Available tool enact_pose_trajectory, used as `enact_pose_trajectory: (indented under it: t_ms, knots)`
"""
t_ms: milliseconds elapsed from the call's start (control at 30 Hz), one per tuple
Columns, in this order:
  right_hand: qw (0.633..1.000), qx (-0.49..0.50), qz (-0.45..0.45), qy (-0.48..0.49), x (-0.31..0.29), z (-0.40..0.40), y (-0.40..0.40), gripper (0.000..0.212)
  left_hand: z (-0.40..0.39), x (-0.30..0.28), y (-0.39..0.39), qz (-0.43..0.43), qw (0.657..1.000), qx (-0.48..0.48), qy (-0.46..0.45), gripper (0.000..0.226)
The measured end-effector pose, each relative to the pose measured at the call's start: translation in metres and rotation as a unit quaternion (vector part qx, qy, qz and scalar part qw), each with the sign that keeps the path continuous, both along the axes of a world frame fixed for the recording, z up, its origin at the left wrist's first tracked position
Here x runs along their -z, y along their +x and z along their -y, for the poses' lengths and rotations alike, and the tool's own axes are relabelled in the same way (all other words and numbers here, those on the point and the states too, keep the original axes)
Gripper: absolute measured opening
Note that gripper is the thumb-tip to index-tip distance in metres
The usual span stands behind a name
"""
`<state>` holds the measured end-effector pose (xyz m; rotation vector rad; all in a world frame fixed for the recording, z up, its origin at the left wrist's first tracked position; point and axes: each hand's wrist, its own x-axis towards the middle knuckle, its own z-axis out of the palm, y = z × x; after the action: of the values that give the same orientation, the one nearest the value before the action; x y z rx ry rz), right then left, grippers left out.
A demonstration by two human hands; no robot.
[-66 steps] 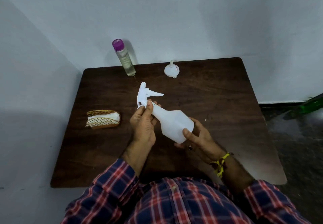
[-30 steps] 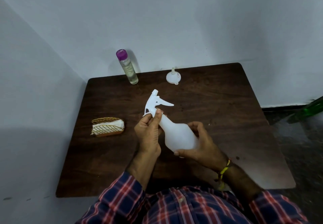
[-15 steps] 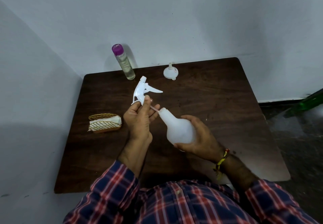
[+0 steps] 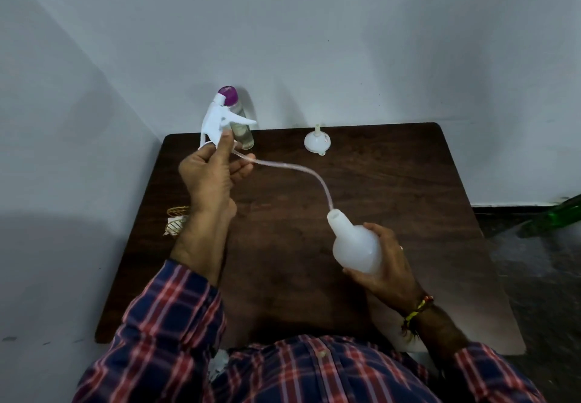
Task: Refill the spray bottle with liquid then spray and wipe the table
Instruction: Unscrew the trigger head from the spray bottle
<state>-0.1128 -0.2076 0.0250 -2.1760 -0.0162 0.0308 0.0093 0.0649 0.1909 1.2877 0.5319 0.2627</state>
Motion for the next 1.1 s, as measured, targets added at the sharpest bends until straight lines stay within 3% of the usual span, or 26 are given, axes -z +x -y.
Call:
enact_pose_trajectory:
  t_ms: [200, 333, 533, 767, 933, 1100]
  knots:
    - [1.000, -0.002, -0.025, -0.012, 0.013, 0.012, -0.008, 0.099, -0.024, -0.017, 0.013, 0.001, 1.000, -0.027, 0.002, 0.016]
    - [0.999, 0.028, -0.029, 0.005, 0.013, 0.007, -0.007, 0.099, -0.031, -0.005, 0.017, -0.030, 0.998, 0.018, 0.055, 0.017]
    - [0.998, 0.055, -0.018, 0.016, 0.008, -0.005, 0.008, 0.096, -0.018, 0.054, 0.015, -0.079, 0.984, 0.069, 0.144, 0.015]
    - [0.993, 0.089, -0.078, -0.018, 0.020, -0.016, 0.016, 0.096, -0.017, 0.138, 0.007, -0.189, 0.946, 0.184, 0.185, 0.022]
    - [0.991, 0.092, -0.097, -0.016, 0.033, -0.024, 0.014, 0.092, -0.024, 0.180, -0.002, -0.265, 0.938, 0.154, 0.159, 0.017]
    - [0.991, 0.090, -0.101, -0.021, 0.042, -0.031, 0.014, 0.094, -0.033, 0.208, -0.013, -0.326, 0.913, 0.141, 0.201, 0.019]
